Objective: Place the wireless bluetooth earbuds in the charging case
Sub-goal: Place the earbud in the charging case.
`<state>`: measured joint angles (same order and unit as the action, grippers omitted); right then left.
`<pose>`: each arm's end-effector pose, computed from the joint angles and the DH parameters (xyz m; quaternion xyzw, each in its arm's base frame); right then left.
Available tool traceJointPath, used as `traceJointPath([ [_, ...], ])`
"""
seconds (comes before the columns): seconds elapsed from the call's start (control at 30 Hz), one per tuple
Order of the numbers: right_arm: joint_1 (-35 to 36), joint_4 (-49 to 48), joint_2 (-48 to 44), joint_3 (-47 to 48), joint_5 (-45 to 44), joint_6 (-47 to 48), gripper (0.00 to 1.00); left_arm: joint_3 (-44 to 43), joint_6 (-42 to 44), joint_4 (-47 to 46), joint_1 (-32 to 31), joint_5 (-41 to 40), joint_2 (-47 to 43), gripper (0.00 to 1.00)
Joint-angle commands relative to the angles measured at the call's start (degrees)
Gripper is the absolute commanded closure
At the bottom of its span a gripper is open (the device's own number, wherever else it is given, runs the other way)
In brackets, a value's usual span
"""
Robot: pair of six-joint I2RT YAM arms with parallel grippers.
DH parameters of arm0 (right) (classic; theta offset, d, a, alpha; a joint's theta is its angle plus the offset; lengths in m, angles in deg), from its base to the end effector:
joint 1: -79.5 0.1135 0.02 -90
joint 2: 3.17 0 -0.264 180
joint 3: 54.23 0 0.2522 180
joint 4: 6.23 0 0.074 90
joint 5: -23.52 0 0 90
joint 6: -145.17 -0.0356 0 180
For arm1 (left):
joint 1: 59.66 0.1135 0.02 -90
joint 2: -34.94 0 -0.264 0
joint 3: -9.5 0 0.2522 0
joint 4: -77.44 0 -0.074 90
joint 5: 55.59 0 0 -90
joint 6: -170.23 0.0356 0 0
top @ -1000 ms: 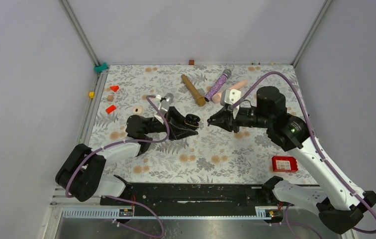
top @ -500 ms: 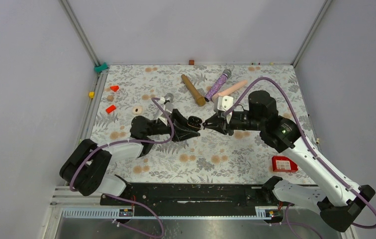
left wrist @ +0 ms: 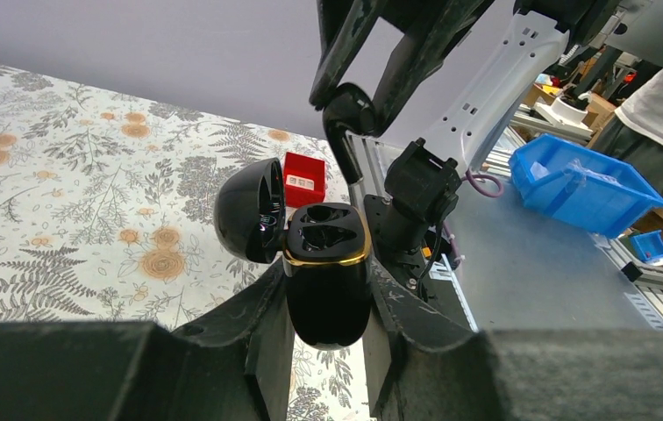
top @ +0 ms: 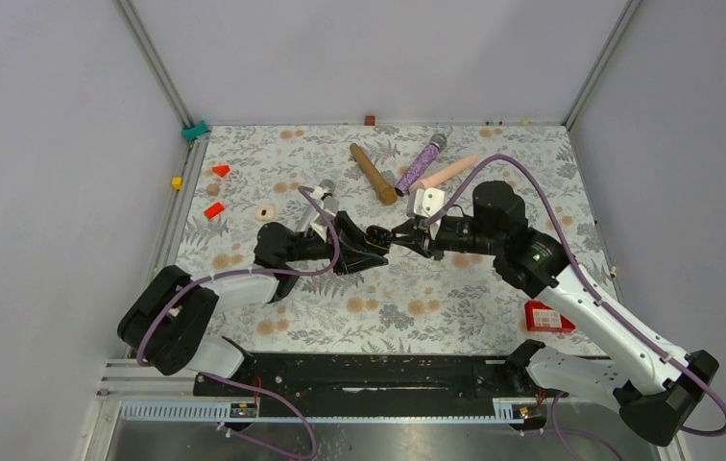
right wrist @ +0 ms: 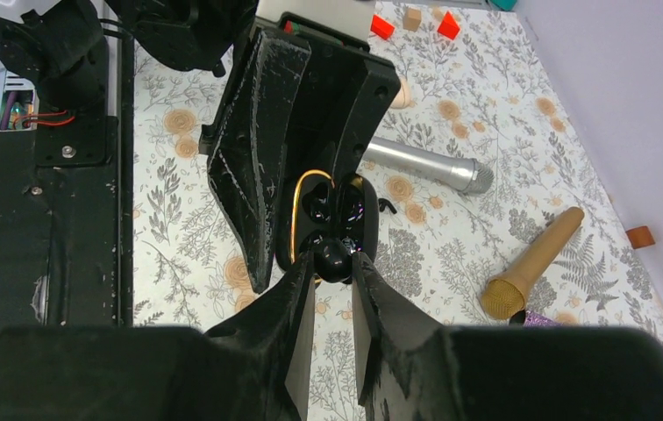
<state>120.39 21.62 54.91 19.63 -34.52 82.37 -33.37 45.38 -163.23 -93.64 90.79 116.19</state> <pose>0.1578 0.1615 0.3844 -0.5619 0.5224 0.2846 0.5747 0.2026 -0.1723 0.2534 0.3886 0.4940 -0.6308 0.4551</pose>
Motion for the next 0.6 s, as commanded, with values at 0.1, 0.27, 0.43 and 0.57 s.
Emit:
traceJointPath([
  [0.1, 0.6, -4.8, -0.6, -0.8, -1.3, 0.6, 0.79, -2.4, -1.4, -3.1, -0.4, 0.1, 0.9, 1.00],
  [0.27, 0.8, -5.0, -0.5, -1.9, -0.6, 1.6, 0.79, -2.4, -2.1, -4.2, -0.4, 0.1, 0.7, 1.00],
  [0.43, 1.1, -5.9, -0.5, -2.9, -0.5, 2.5, 0.79, -2.4, -2.5, -4.6, -0.4, 0.1, 0.5, 1.00],
  [0.57, 1.3, -7.0, -0.2, -3.6, -1.1, 2.8, 0.79, -2.4, -2.6, -4.7, -0.4, 0.2, 0.5, 1.00],
])
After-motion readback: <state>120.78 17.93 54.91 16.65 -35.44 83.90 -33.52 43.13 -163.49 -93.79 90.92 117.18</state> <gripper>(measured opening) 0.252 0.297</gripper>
